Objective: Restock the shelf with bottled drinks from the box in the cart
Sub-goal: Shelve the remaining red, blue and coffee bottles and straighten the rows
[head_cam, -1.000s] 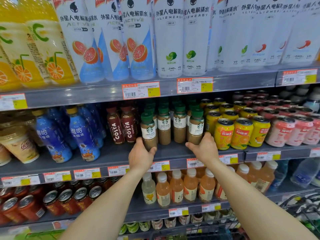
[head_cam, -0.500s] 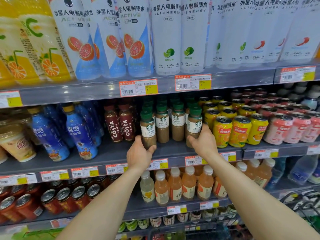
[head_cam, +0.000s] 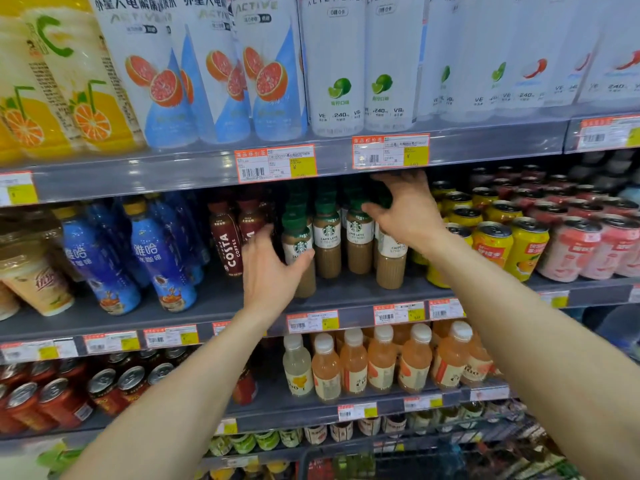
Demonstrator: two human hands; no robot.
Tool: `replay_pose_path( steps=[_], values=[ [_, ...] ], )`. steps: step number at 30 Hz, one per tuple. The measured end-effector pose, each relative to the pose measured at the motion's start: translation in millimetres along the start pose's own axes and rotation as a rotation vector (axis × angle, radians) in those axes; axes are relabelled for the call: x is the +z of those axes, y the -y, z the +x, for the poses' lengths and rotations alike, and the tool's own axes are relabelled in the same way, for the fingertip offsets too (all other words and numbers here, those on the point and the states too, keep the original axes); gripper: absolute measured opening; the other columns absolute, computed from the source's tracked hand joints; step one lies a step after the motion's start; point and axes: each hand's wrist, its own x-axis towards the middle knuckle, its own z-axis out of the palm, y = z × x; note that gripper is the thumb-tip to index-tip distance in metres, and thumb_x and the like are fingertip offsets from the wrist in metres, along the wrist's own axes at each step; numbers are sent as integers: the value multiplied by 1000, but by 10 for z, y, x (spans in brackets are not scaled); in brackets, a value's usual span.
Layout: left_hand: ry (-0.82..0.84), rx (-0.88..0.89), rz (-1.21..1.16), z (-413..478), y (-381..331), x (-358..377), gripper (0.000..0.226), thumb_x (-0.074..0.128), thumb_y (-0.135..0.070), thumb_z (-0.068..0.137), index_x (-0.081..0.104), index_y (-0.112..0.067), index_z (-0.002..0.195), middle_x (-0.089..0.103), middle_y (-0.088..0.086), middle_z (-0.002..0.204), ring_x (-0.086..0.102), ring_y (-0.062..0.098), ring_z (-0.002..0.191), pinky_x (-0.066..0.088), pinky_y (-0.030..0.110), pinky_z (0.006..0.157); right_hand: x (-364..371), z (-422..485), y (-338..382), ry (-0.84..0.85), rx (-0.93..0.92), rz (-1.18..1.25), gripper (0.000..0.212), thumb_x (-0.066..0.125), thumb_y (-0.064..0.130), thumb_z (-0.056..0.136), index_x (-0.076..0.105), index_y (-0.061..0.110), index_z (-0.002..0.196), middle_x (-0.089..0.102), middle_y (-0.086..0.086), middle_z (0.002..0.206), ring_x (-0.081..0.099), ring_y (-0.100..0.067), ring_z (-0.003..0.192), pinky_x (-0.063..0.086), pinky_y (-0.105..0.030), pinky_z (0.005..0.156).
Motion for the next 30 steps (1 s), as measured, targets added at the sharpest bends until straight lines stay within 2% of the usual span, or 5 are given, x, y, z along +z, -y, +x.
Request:
replay_pose_path(
  steps=[5, 10, 15, 21, 30],
  values=[
    [77, 172, 77, 409, -262, -28, 73, 78, -42, 77, 50, -15, 138, 56, 9, 133, 43, 30, 123, 37, 35, 102, 29, 379, 48, 354, 40, -132, 61, 58, 54, 92, 39, 38, 148, 37, 3, 156, 26, -29, 144, 28, -39, 115],
    [174, 196, 112, 374, -246, 6, 88, 83, -36, 73, 40, -13, 146, 49, 12, 139, 39, 31, 128, 32, 32, 103, 61, 485, 23, 462, 44, -124, 62, 63, 52, 88, 41, 43, 145, 35, 5, 156, 29, -28, 143, 32, -41, 112],
    [165, 150, 45, 276, -147, 27, 102, 87, -26, 70, 28, -12, 153, 36, 12, 151, 35, 27, 139, 30, 31, 111, 43, 529, 44, 471, 19, -129, 57, 66, 52, 85, 48, 41, 138, 44, 3, 149, 41, -26, 135, 38, -40, 108],
    [175, 11, 29, 101, -9, 76, 111, 88, -39, 67, 22, -17, 153, 42, 9, 148, 41, 25, 136, 39, 40, 111, -5, 474, 19, 495, -15, -51, 57, 72, 49, 83, 54, 36, 135, 55, 2, 139, 51, -22, 126, 41, -39, 106],
    [264, -110, 65, -278, 320, 243, 86, 80, -39, 78, 32, -14, 146, 59, 7, 133, 56, 28, 121, 51, 44, 94, -137, 332, 27, 532, -54, -8, 57, 75, 41, 84, 55, 33, 137, 58, 1, 137, 54, -20, 123, 43, -32, 104]
  ],
)
